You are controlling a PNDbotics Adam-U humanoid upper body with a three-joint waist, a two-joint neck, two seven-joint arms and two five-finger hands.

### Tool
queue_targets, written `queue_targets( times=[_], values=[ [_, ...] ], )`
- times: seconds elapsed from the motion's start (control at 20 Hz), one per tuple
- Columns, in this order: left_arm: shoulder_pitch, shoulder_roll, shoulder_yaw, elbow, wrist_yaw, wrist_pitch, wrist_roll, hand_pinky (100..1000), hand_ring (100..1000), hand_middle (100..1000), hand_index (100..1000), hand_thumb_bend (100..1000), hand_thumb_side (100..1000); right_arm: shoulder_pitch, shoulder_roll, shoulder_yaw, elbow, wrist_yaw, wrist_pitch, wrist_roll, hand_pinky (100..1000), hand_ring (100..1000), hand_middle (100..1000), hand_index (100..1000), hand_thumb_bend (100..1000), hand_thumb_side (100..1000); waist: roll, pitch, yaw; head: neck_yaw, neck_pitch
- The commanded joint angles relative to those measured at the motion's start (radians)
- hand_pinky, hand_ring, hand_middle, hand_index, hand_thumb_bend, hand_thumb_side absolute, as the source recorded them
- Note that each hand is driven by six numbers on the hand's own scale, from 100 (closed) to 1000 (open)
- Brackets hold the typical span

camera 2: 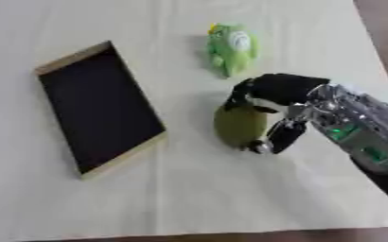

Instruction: Pick up objects on the table and place them in the box.

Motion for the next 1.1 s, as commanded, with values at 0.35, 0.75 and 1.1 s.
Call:
queue_targets(
  times=[0.35,0.75,1.1],
  values=[
    [-0.007,0.012,0.002,-0.017,0.006,-0.003,-0.005,730,813,832,861,541,684,-0.001,-0.024,-0.021,-0.040,-0.025,0.039,-0.123,845,692,616,679,100,100,0.005,-0.016,0.001,0.001,-0.010],
    [-0.002,0.014,0.002,-0.017,0.008,-0.005,-0.005,729,809,827,861,535,684,-0.052,-0.033,-0.059,-0.143,-0.082,0.016,-0.261,841,668,597,655,100,100,0.005,-0.022,0.000,0.004,-0.007],
    [-0.002,0.018,-0.006,-0.017,0.011,-0.008,-0.014,729,807,825,858,532,685,-0.278,0.094,-0.018,-0.148,-0.123,-0.046,-0.218,840,658,594,653,100,100,0.000,-0.036,-0.002,0.000,0.002]
  ],
)
